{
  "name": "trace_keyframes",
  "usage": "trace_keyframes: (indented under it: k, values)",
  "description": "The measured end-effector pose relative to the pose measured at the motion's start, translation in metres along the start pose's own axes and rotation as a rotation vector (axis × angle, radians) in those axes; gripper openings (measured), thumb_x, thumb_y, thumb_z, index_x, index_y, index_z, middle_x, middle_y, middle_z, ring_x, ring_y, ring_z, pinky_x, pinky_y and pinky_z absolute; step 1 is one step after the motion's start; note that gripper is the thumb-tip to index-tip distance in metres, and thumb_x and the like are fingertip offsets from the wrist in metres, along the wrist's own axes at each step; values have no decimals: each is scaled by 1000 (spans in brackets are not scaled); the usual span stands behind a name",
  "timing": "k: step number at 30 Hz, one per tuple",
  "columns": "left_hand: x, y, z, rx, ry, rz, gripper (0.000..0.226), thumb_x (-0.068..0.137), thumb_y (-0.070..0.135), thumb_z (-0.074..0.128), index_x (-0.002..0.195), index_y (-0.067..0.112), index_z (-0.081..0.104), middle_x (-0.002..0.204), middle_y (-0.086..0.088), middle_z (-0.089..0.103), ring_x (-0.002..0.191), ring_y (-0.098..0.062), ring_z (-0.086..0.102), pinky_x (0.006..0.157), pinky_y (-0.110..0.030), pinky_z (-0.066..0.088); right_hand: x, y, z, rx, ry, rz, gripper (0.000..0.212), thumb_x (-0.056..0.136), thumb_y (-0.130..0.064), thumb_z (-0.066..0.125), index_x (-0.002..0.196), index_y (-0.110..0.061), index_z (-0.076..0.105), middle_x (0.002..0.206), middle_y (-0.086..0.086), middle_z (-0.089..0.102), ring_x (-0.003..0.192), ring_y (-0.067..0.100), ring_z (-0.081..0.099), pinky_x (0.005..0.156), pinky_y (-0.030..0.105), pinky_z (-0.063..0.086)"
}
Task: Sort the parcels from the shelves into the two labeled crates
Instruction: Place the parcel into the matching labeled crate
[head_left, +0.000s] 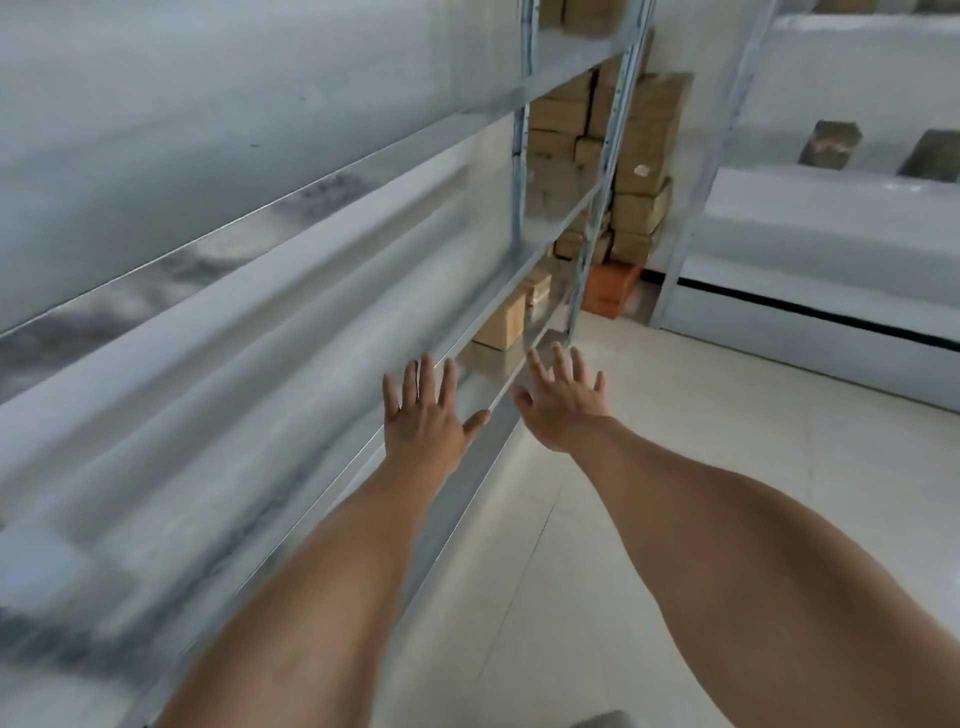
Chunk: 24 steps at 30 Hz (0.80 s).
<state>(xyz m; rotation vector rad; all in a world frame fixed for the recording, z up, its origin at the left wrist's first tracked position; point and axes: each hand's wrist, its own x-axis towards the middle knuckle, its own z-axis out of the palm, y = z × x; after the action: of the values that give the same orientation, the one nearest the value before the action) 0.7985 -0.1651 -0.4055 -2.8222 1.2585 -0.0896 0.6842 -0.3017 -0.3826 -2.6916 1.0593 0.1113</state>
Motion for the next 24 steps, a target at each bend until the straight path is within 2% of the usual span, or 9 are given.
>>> trace_keyframes:
  k: [6,15,19,24]
  values:
    - [124,74,19,15,-50,9,85,96,72,11,159,21,-12,167,-11,-14,155,-27,-4,123,-53,-6,123,81,-14,0,2,-18,67,104,-57,17,160,-29,-7,168,4,-14,154,30,-14,122,59,1]
    - [306,184,46,-66,-158,-154,83,96,73,13,160,22,-5,168,-10,-12,155,-27,-3,123,-52,-4,310,199,-41,-95,-128,-124,66,104,-57,14,159,-31,-9,168,5,-14,154,30,-15,123,58,2]
    - [369,214,61,-93,-264,-209,82,96,73,12,160,25,-8,167,-8,-16,154,-25,-10,123,-51,-9,381,226,-46,-125,-186,-165,66,104,-55,14,160,-29,-10,168,7,-13,153,30,-15,122,58,2]
    - [448,234,97,-173,-356,-280,83,96,73,15,160,26,-7,168,-6,-11,155,-23,-10,123,-51,-9,467,245,-35,-132,-257,-184,65,104,-54,13,159,-28,-10,168,6,-12,153,30,-17,123,57,2]
